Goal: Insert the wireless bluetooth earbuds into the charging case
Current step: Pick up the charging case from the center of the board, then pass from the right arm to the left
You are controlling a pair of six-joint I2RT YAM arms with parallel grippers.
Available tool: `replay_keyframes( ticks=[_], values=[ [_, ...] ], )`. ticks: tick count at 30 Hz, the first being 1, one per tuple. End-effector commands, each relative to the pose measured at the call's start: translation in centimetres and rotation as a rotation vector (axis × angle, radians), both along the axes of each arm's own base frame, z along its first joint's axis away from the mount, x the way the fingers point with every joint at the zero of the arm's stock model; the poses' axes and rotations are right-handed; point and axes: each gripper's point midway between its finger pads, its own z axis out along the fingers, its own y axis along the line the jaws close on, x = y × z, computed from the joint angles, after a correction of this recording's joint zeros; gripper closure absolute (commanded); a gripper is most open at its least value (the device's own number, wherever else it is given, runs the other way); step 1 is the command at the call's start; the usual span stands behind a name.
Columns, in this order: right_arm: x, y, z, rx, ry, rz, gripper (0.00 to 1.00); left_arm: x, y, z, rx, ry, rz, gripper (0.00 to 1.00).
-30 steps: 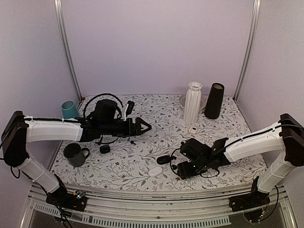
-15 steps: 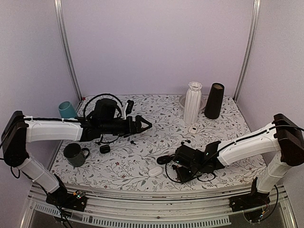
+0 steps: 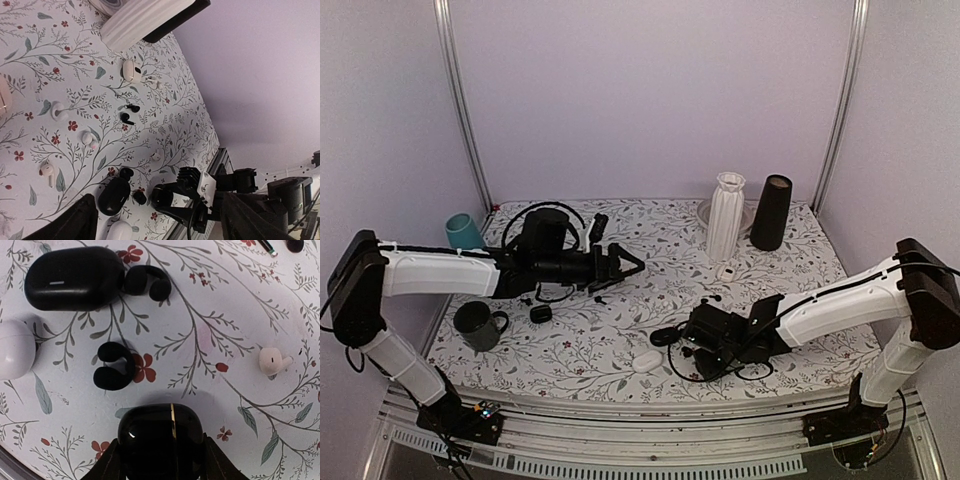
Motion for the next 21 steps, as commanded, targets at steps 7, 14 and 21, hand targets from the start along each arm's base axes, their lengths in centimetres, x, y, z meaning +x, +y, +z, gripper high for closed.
replay_keyframes(
  ticks=[7, 14, 21],
  values=[
    [4.6, 4.1, 6.6, 0.182, -0.2, 0.057, 0.71, -0.4, -2.8, 0.4, -0.079, 0.038, -0.135, 0.23],
    [7.5, 5.8, 11.1, 0.282, -0.351, 0.123, 0.7, -1.3, -4.5, 0.8, -0.104, 0.05, -0.235, 0.34],
    [8.8, 6.9, 15.5, 0.381, -0.484, 0.198, 0.67, -2.8, -5.9, 1.7, -0.087, -0.002, -0.327, 0.4]
  ],
)
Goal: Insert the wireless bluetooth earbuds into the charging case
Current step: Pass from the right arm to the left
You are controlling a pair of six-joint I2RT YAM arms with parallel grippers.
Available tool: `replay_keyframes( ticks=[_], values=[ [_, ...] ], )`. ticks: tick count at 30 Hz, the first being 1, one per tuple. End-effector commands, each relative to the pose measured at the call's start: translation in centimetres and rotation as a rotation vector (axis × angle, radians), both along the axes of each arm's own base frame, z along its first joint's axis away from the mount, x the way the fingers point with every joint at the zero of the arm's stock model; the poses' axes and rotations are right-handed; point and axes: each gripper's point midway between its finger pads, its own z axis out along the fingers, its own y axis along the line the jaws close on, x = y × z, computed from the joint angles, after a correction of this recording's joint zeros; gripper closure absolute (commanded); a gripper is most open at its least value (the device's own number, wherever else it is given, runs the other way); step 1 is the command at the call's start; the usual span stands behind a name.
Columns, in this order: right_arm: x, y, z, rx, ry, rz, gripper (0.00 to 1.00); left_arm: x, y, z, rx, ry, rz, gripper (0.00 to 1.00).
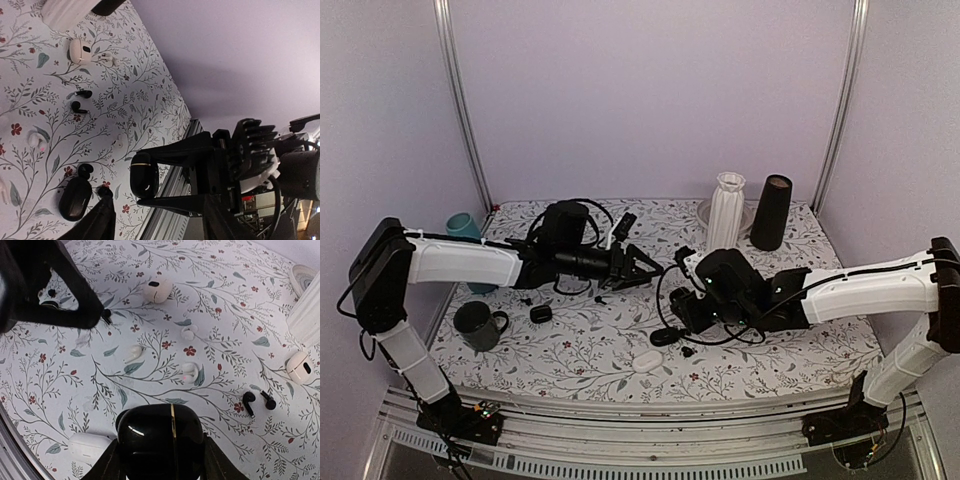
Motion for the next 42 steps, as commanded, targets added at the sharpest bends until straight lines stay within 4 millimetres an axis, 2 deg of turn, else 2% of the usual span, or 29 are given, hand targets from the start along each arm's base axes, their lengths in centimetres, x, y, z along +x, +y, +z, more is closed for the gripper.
replay_keyframes(
  ticks=[1, 9, 20, 29, 33, 35, 37, 40, 42],
  values=[
    [1.3, 1.8, 5.5, 0.118, -0.155, 0.064, 0.67, -1.4, -1.7, 1.2, -0.002, -0.069, -0.092, 0.41],
    [1.6, 2.6, 7.6, 0.134, -0.218, 0.106, 0.68, -1.8, -2.7, 1.0, 0.033, -0.092, -0.116, 0.47],
    [1.7, 2.9, 8.3, 0.133, -0.241, 0.12, 0.68, -1.9, -3.4, 0.5, 0.057, -0.091, -0.121, 0.53],
    [1.8, 3.2, 8.6, 0.148, -0.25, 0.128, 0.68, -2.2, -4.0, 0.5, 0.037, -0.074, -0.136, 0.65],
    [1.7, 3.2, 8.7, 0.152, -0.249, 0.131, 0.68, -2.3, -4.2, 0.6, 0.015, -0.061, -0.139, 0.75],
    [1.8, 3.1, 8.6, 0.149, -0.246, 0.126, 0.61, -2.4, -4.3, 0.6, 0.001, -0.056, -0.144, 0.86],
    [1.8, 3.1, 8.6, 0.15, -0.243, 0.119, 0.45, -2.4, -4.3, 0.9, -0.011, -0.064, -0.141, 1.0],
    [1.9, 3.1, 8.4, 0.172, -0.227, 0.108, 0.22, -2.3, -4.1, 1.8, -0.038, -0.102, -0.127, 1.0],
    [2.1, 3.0, 8.4, 0.208, -0.201, 0.094, 0.11, -1.9, -3.8, 2.8, -0.06, -0.145, -0.107, 1.0]
  ],
)
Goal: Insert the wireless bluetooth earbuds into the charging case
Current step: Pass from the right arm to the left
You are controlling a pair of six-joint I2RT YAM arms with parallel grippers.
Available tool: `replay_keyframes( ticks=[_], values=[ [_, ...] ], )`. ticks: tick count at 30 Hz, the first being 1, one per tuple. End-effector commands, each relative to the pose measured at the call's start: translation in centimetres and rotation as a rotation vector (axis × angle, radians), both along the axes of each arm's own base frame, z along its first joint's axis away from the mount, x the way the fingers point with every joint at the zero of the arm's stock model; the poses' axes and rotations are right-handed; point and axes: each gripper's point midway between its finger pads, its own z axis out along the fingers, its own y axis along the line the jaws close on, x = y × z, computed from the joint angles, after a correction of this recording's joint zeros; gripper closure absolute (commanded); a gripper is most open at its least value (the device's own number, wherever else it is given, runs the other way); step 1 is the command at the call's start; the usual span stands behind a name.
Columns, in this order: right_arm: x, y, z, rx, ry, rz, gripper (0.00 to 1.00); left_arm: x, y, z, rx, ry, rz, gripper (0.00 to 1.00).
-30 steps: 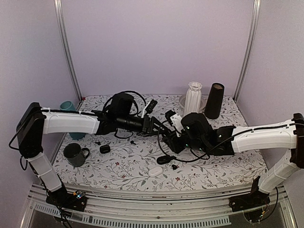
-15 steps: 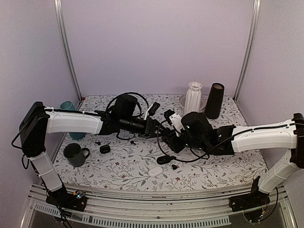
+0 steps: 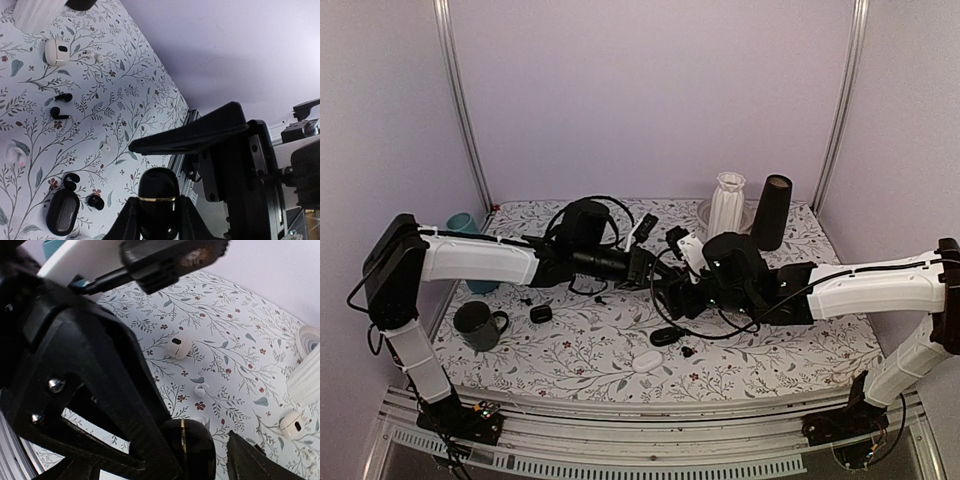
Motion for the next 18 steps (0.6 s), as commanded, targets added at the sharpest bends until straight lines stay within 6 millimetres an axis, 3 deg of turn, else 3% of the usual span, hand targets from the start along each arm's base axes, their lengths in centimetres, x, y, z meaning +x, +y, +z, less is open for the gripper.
replay_keyframes(
  ticks=[1, 5, 14, 18],
  values=[
    [0.8, 0.3, 2.8, 0.141, 0.014, -0.022, 0.07, -0.3, 0.0, 2.9, -0.09, -0.1, -0.002, 1.0],
    [1.3, -0.8, 4.3, 0.261, 0.053, -0.03, 0.0, 0.8, 1.0, 5.2, -0.137, -0.192, 0.043, 1.0],
    [1.7, -4.0, 10.7, 0.532, 0.013, -0.068, 0.01, 3.1, 2.7, 9.6, -0.169, -0.378, 0.15, 1.0],
    [1.7, -4.2, 12.8, 0.597, -0.017, -0.051, 0.01, 3.2, 3.0, 11.1, -0.153, -0.451, 0.148, 1.0]
  ],
)
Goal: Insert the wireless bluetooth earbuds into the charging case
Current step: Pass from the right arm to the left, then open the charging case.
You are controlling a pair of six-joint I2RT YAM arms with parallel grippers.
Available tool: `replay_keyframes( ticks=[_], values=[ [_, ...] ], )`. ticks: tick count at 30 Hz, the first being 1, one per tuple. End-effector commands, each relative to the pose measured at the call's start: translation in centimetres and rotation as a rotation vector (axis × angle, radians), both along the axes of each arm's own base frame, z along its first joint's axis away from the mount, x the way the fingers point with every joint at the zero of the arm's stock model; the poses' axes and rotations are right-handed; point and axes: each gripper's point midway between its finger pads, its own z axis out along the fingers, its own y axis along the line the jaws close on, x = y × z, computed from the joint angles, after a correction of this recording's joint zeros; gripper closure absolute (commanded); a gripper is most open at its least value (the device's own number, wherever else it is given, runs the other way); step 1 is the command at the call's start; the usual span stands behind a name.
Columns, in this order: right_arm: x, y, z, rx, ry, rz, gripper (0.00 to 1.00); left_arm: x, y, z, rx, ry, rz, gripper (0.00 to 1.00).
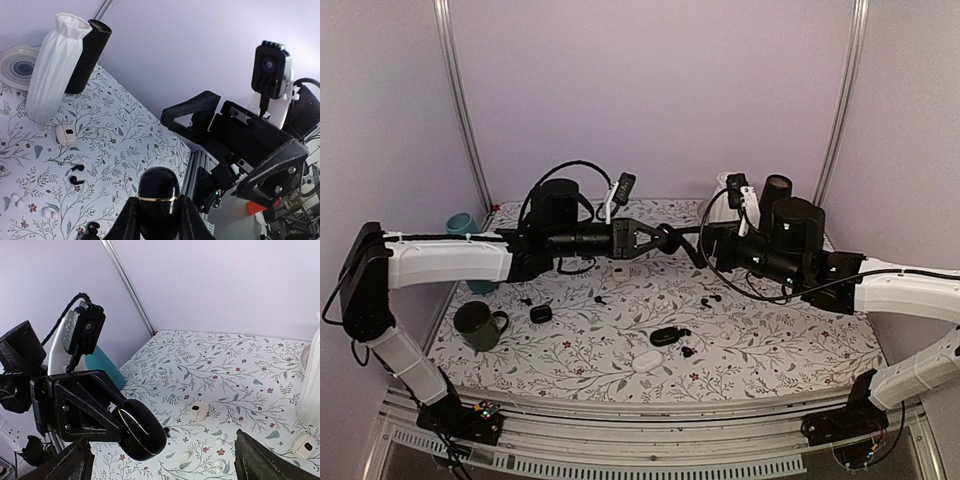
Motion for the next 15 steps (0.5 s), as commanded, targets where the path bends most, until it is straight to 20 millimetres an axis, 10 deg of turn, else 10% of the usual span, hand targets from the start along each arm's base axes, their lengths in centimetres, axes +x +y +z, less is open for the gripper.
replay_keyframes(
  ticks=[1, 15],
  values=[
    [-0.1, -0.1, 2.9, 0.121, -0.035, 0.012, 0.01, 0.5, 0.8, 3.5, -0.011, -0.148, 0.024, 1.0],
    [-3.5, 1.5, 6.4, 0.225, -0.107, 0.27, 0.0, -4.8, 2.0, 9.1, -0.276, -0.293, -0.223, 1.0]
  ],
)
